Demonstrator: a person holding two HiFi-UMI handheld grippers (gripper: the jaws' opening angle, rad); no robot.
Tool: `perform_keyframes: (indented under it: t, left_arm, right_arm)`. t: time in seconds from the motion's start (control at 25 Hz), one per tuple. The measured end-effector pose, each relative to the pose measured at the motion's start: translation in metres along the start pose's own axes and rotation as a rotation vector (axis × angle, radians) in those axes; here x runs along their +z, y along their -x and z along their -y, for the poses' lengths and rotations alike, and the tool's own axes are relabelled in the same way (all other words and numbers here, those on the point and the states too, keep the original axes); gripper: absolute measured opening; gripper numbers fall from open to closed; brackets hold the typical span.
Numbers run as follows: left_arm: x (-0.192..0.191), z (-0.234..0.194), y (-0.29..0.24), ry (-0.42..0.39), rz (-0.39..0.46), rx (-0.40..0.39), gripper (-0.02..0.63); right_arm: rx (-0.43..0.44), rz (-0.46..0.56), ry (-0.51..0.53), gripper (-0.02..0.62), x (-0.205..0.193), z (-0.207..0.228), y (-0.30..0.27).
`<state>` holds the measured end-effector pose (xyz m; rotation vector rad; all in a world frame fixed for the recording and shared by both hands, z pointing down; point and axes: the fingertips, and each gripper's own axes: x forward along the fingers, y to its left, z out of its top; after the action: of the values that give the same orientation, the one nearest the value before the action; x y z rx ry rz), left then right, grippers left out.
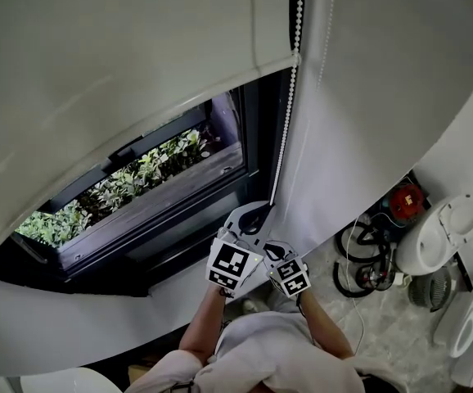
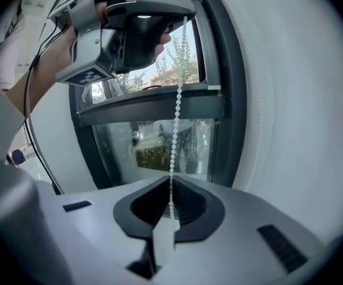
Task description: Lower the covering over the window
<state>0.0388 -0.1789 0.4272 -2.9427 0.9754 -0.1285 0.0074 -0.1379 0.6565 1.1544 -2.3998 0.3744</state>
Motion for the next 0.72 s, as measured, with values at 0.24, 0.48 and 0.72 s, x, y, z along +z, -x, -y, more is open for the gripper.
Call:
perform_keyframes:
  t: [0.24,0.48,0.72]
  left_arm:
    - [-0.036,0.003,-0.001,0.024,-0.047,-0.007,0.014]
    - [-0.062,0.006,0.000,0.040,-0.082,0.000,0.014]
    - [-0.081,0.011,0.002,0.069,-0.093,-0.005,0.014]
  right_arm:
    - [0.002,-0.067,-0.020,0.009,-0.036,0.001,-0.010]
    - [0.008,-0.120,-0.031,0.011,-0.059,0.001,-0.011]
    - [-0.001,-0.169,-0.022,0.011,-0.079,0.002,-0.016]
